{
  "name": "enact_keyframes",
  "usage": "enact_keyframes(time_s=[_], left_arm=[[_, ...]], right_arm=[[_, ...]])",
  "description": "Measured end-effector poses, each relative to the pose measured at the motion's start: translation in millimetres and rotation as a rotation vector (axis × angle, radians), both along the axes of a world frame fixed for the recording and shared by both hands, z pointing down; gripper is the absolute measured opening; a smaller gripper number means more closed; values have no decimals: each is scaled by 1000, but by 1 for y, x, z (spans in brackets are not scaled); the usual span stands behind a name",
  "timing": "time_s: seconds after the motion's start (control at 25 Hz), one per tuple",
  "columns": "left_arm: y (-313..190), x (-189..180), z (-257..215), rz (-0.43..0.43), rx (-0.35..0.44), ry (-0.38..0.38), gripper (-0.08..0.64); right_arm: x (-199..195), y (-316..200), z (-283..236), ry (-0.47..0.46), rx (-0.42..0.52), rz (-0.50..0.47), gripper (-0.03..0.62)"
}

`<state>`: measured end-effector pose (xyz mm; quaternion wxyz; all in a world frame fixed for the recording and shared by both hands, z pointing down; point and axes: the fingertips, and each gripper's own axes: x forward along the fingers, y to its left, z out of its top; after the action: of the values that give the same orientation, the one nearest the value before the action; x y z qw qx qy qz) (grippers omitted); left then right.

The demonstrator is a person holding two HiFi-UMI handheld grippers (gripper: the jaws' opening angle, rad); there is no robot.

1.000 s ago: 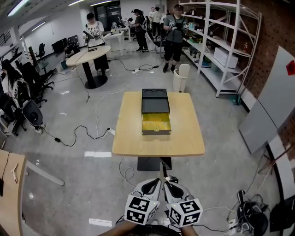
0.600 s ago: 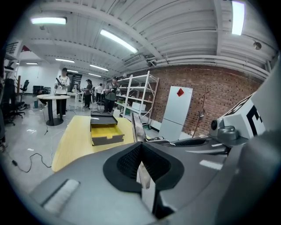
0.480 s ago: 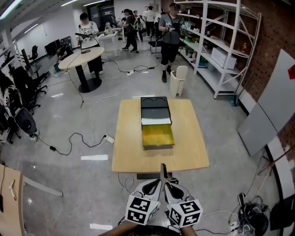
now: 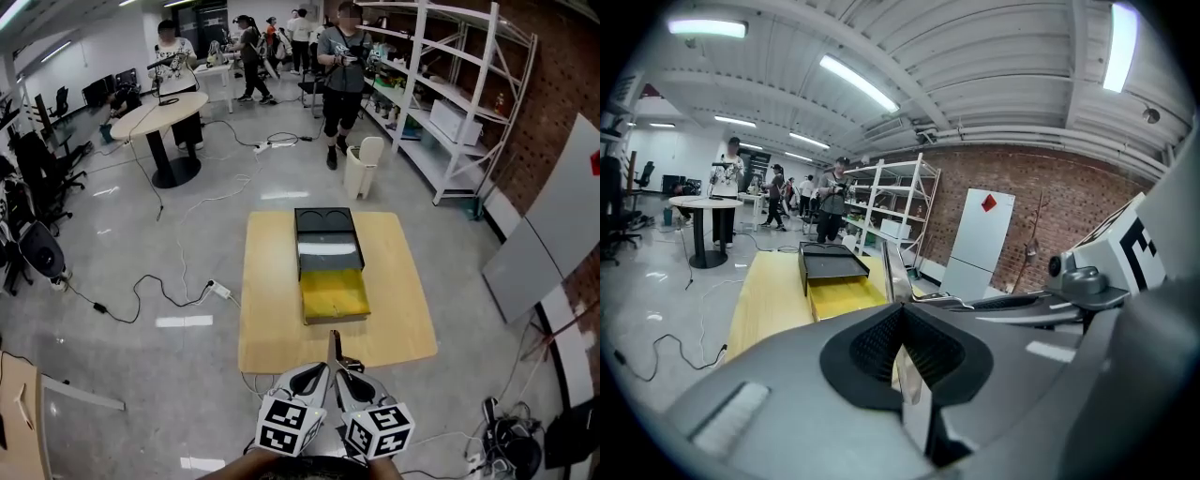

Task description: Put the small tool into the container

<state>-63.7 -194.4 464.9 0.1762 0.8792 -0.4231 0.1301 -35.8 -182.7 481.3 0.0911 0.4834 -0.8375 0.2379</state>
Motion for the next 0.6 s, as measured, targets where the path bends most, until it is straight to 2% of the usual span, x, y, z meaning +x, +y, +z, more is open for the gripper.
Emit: enact_keyframes(time_s=[0.32,0.6], left_arm=[[-41,-62,4,2,-8,28,9],[-78,-44,11,7,-11,19,9]], right_arm=[[-58,-46,5,-14,-13,20,9],[-36,-92,8,-64,-19,54,9]])
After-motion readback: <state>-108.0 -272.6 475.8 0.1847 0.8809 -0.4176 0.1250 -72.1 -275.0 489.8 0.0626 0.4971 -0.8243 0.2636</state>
